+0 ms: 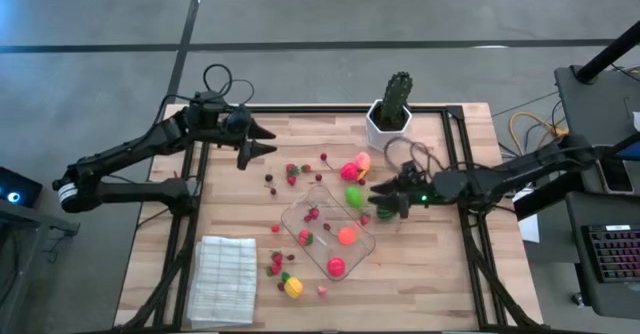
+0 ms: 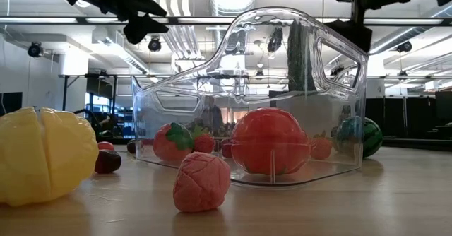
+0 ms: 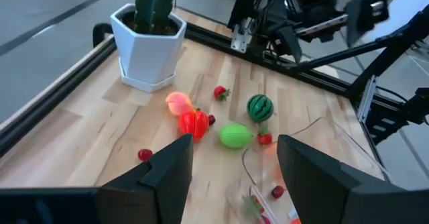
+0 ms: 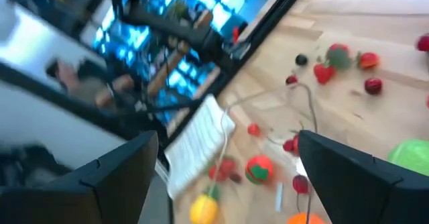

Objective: Pick and placing Produce into tupperware
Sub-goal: Put the green watermelon into the transparent bin

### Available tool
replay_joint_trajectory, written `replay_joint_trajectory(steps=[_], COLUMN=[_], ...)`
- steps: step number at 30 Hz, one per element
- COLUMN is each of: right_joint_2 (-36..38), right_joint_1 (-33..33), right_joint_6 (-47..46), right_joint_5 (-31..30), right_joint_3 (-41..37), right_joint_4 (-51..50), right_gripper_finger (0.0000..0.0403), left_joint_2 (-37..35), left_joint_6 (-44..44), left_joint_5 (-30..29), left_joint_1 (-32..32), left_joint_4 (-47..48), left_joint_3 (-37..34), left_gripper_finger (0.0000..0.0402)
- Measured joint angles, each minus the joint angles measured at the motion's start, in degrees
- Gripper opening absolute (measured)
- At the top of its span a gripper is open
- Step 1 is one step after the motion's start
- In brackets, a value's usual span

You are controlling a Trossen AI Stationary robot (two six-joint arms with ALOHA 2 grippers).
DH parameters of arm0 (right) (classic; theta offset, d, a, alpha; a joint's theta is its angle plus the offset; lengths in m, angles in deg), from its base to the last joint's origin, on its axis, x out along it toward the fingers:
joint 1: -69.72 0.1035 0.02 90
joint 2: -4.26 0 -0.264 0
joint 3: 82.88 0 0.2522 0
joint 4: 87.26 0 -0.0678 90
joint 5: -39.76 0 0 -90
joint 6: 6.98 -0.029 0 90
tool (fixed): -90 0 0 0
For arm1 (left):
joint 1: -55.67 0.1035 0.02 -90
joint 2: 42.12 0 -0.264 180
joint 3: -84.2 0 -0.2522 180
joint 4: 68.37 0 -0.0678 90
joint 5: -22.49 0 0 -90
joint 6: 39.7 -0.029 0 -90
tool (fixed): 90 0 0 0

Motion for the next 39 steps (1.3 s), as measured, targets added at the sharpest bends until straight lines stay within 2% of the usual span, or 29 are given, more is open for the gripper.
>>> replay_joint_trajectory(steps=[4,6,13,21,24,32,39], right_joint_2=[3.55,4.90,7.67,8.73,8.84,8.09,7.36], right_joint_1=[0.04,0.04,0.07,0.07,0.07,0.07,0.07], right_joint_6=[-4.72,-2.09,11.77,13.04,9.94,-14.34,-20.86], right_joint_5=[-2.31,-1.42,-1.12,-0.99,-0.93,-0.36,-0.57], right_joint_3=[-0.62,-0.30,2.49,3.66,3.66,3.66,3.71], right_joint_4=[-0.09,-0.12,-0.15,-0.23,-0.21,-0.26,0.17], right_gripper_finger=[0.0350,0.0350,0.0350,0.0350,0.0350,0.0350,0.0350], left_joint_2=[0.88,1.25,3.74,6.80,7.21,6.98,6.99], left_joint_6=[0.05,0.68,12.91,22.59,22.79,22.59,22.55], left_joint_5=[0.00,0.01,-1.99,-2.40,-2.40,-2.40,-2.59], left_joint_1=[-0.04,-0.04,-0.04,-0.07,-0.15,-0.21,-0.15], left_joint_4=[-3.86,-6.41,-14.50,-14.36,-14.32,-14.60,-14.66], left_joint_3=[0.00,-0.02,0.00,0.00,0.00,0.00,0.00], left_gripper_finger=[0.0202,0.0202,0.0203,0.0203,0.0203,0.0203,0.0203])
